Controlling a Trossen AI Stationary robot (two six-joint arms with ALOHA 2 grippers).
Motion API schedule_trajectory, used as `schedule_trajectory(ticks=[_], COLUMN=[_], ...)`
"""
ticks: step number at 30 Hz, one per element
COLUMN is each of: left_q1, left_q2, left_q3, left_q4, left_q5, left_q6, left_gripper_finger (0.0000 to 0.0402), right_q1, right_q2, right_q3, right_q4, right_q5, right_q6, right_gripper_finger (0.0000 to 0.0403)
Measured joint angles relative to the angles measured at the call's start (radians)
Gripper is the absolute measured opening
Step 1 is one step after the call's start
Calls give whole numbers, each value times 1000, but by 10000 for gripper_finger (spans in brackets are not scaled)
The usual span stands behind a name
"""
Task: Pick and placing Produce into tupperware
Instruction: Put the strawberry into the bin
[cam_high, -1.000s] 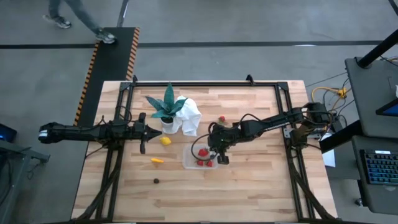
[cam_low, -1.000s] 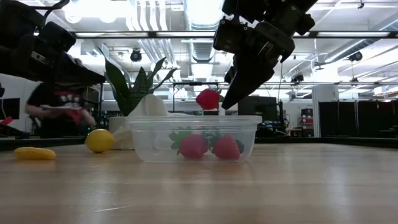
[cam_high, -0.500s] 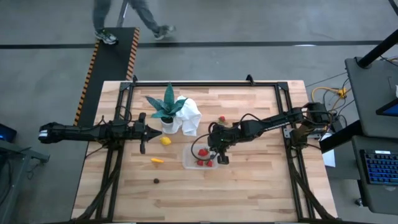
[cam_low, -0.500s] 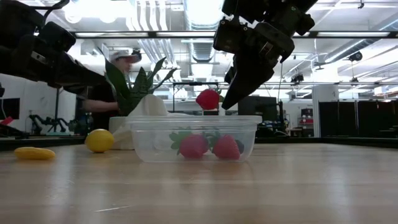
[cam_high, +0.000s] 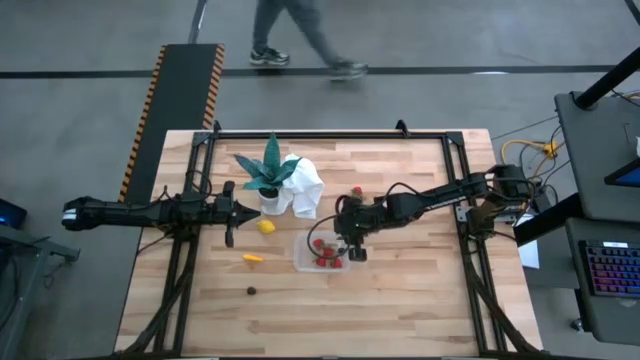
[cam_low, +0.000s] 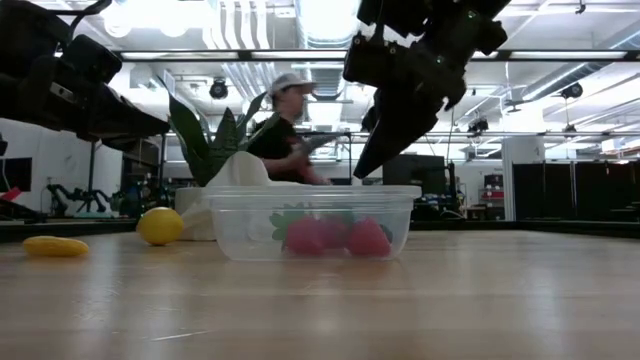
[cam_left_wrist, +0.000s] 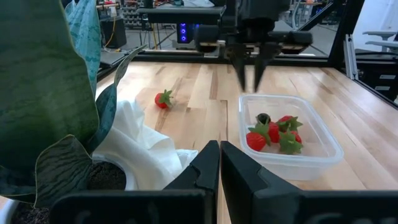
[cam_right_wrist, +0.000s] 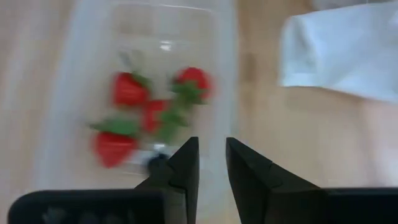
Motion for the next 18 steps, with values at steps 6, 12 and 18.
schedule_trajectory(ticks=[6,12,18], left_q1=[0,0,0], left_q2=[0,1,3], left_q3=[0,0,0], left_q4=[0,-1,-3], left_q5=[0,0,0], left_q6=[-1,-1,-1], left_gripper_finger=[0,0,0], right_q1=[-29,-132,-261], right_q2=[-13,-77,-114], right_q3=[1,13,6], right_q4=[-30,-154,-172], right_q5=[211,316,146], right_q6=[-85,-30,-59], right_gripper_finger=[67,71,109])
